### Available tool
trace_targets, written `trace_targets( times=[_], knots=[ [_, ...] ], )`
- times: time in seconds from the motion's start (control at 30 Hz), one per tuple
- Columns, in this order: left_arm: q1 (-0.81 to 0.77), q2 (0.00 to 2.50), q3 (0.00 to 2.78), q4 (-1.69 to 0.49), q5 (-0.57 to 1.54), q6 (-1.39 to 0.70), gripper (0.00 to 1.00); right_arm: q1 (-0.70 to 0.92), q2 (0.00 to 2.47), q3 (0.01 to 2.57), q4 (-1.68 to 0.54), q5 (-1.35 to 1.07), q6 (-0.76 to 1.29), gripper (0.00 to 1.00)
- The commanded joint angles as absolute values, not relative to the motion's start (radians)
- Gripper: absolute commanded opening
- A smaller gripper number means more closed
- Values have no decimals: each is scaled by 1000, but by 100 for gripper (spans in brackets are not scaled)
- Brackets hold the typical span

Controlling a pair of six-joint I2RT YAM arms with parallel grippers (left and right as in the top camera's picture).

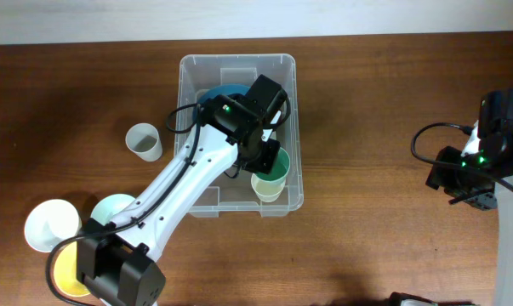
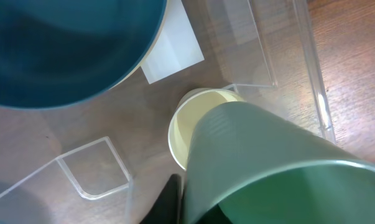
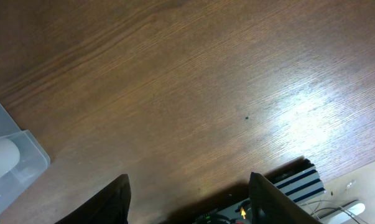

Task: Pack container
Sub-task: 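Carry the mint-green cup with left gripper and drop it into the cream cup, then move left gripper to the second mint-green cup and grasp it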

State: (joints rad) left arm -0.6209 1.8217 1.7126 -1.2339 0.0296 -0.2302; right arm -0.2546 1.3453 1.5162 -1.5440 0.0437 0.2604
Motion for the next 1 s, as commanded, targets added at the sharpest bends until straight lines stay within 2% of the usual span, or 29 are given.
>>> trace_targets(
  times=[0.0, 0.2, 0.33, 0.43, 0.5, 0.63, 0.73, 0.83, 0.97],
  knots=[
    [-619, 1821, 1711, -1236, 22, -231, 47, -256, 1331, 1515, -1547, 57, 258, 57],
    [-615, 1816, 1718, -1243, 20, -231, 50, -256, 1331, 1515, -1547, 57, 258, 57],
    [-538, 1777, 1792, -1285, -64, -231, 51, -256, 1331, 1515, -1547, 57, 258, 57],
    [-411, 1719, 1859, -1307, -100, -231, 56, -256, 1331, 1515, -1547, 57, 258, 57],
    [-286, 1674, 1880, -1302, -98, -231, 65, -256, 1331, 1515, -1547, 57, 258, 57],
    [-43, 1647, 1878, -1296, -78, -246, 72, -256, 1331, 1515, -1547, 57, 258, 57],
    [102, 1674, 1844, -1286, 13, -246, 73, -256, 1331, 1515, -1547, 57, 258, 57],
    [187, 1725, 1789, -1271, 87, -245, 72, -256, 1331, 1515, -1547, 57, 258, 57],
    [212, 1822, 1724, -1224, 98, -244, 72, -256, 1331, 1515, -1547, 57, 258, 57]
  ],
)
